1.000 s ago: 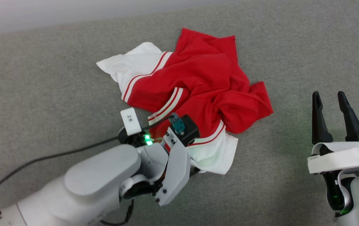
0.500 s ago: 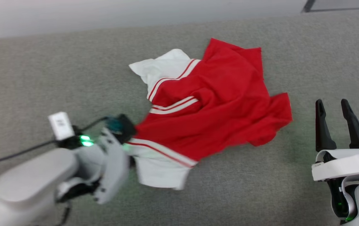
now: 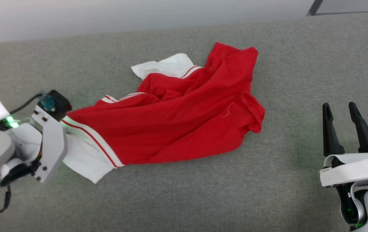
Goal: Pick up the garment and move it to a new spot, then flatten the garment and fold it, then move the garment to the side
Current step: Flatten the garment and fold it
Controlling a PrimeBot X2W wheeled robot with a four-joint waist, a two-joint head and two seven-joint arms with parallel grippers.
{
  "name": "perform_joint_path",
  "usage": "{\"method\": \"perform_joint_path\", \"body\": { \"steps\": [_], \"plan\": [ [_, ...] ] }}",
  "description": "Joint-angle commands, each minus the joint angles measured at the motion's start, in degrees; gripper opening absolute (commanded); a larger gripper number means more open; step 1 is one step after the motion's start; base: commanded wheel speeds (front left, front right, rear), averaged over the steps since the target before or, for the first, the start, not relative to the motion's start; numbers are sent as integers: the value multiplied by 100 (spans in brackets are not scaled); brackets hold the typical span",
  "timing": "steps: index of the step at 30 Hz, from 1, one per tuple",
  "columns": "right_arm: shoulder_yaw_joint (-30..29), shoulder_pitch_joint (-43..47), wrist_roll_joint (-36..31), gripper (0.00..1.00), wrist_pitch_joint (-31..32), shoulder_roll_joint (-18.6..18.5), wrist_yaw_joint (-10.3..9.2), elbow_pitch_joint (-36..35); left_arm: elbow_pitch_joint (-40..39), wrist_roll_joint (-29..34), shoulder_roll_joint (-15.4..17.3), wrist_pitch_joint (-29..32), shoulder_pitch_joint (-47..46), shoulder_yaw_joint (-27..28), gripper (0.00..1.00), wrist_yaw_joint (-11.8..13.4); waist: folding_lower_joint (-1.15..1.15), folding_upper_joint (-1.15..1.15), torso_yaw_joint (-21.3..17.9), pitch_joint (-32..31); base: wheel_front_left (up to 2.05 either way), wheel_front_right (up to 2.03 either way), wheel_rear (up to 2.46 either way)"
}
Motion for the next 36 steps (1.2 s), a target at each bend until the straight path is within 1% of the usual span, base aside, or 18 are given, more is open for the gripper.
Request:
{"method": "perform_joint_path", "body": {
  "steps": [1,5,6,7,8,9,10,13,17,19,21,24,28,30,32,34,36],
  "plan": [
    [-39,45,38,100,-29,-6,-1,-20,102,25,12,-40,-63,2,0,15,0,0,-90,72,0,0,0],
    [-68,102,33,100,-29,-10,-1,-29,346,-189,-103,-196,-11,2,0,15,0,0,-133,116,0,0,0],
    [-67,122,32,100,-29,-22,-1,-23,387,-201,-122,-239,16,2,14,15,0,0,-127,121,0,0,0],
    [-58,134,29,100,-29,-49,-1,-14,433,-219,-148,-309,26,2,36,15,0,0,-110,123,0,0,0],
    [-42,129,19,100,-29,-82,-1,-8,465,-256,-186,-397,35,3,62,15,0,0,-82,121,0,0,0],
    [-27,119,7,100,-29,-115,-1,-6,501,-293,-225,-501,58,3,98,15,0,0,-41,110,0,0,0],
    [-9,105,-2,100,-28,-152,-1,-3,530,-321,-258,-611,85,2,100,15,0,0,6,98,0,0,0],
    [87,27,-31,100,-29,-313,-1,16,549,-411,-329,-1021,165,27,100,15,0,0,197,37,0,0,0],
    [345,-141,-44,100,78,-599,-1,39,514,-422,-385,-1624,319,134,100,47,0,0,545,-75,0,0,0],
    [552,-248,-51,100,219,-777,-2,16,436,-459,-405,-1962,457,217,100,149,0,0,733,-128,0,0,0],
    [820,-419,-16,100,419,-985,-1,-12,312,-498,-436,-2289,606,304,100,303,0,0,935,-170,0,0,0],
    [1328,-757,108,100,842,-1363,-1,-49,59,-613,-546,-2801,889,468,100,638,0,0,1252,-208,0,0,0],
    [2197,-1453,400,100,1557,-1944,-3,-73,-294,-828,-782,-3632,1366,758,100,1258,0,0,1668,-176,0,0,0],
    [2638,-1859,673,100,1972,-2227,-3,-40,-517,-840,-936,-3940,1596,852,100,1520,0,0,1888,-137,0,0,0],
    [3022,-2291,997,100,2442,-2533,-3,47,-706,-773,-1098,-4140,1756,1032,100,1784,0,0,2127,-74,0,0,0],
    [3396,-2734,1367,100,2944,-2809,-3,179,-887,-656,-1334,-4221,1979,1259,100,1985,0,0,2358,-7,0,0,0],
    [3759,-3166,1710,100,3459,-3034,-3,325,-1092,-379,-1600,-4243,2180,1695,100,2152,0,0,2584,71,0,0,0]
  ]
}}
